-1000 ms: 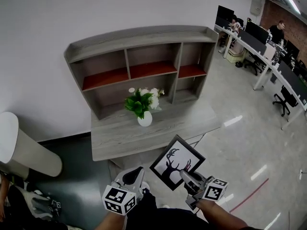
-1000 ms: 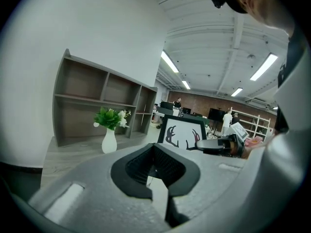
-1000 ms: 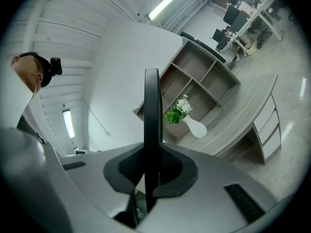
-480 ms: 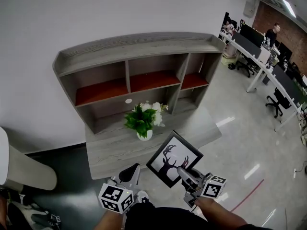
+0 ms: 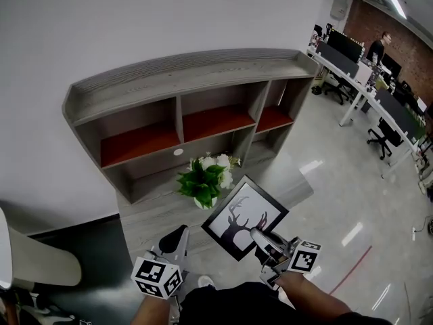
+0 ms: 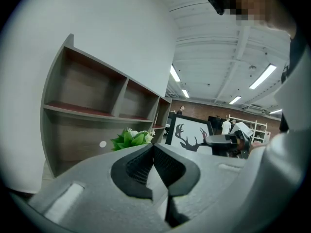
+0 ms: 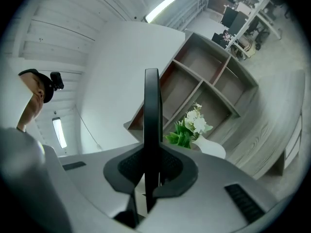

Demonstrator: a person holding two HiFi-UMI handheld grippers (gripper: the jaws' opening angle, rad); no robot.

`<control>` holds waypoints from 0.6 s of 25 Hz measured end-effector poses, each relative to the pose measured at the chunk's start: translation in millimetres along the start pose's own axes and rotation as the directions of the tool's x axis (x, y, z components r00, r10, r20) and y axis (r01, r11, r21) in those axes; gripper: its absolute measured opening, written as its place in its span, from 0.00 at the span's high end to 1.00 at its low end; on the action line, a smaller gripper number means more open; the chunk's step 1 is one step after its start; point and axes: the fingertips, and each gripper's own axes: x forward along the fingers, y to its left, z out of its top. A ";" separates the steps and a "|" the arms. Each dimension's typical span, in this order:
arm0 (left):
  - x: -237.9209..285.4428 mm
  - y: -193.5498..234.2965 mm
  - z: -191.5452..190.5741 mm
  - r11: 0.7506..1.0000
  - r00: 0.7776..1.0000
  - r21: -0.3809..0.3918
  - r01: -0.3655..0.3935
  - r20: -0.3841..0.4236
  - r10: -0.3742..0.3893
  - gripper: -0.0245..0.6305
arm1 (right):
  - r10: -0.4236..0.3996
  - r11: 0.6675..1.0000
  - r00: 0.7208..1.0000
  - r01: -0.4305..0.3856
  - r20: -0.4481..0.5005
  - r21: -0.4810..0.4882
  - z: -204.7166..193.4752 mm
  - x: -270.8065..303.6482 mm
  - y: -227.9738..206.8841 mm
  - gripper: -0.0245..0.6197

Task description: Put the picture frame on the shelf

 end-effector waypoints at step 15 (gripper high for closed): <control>14.4 53.7 24.3 0.996 0.996 0.041 -0.083 0.038 0.081 0.95 | 0.011 0.994 0.990 -0.026 0.143 0.104 88.4 75.7 -23.5 0.89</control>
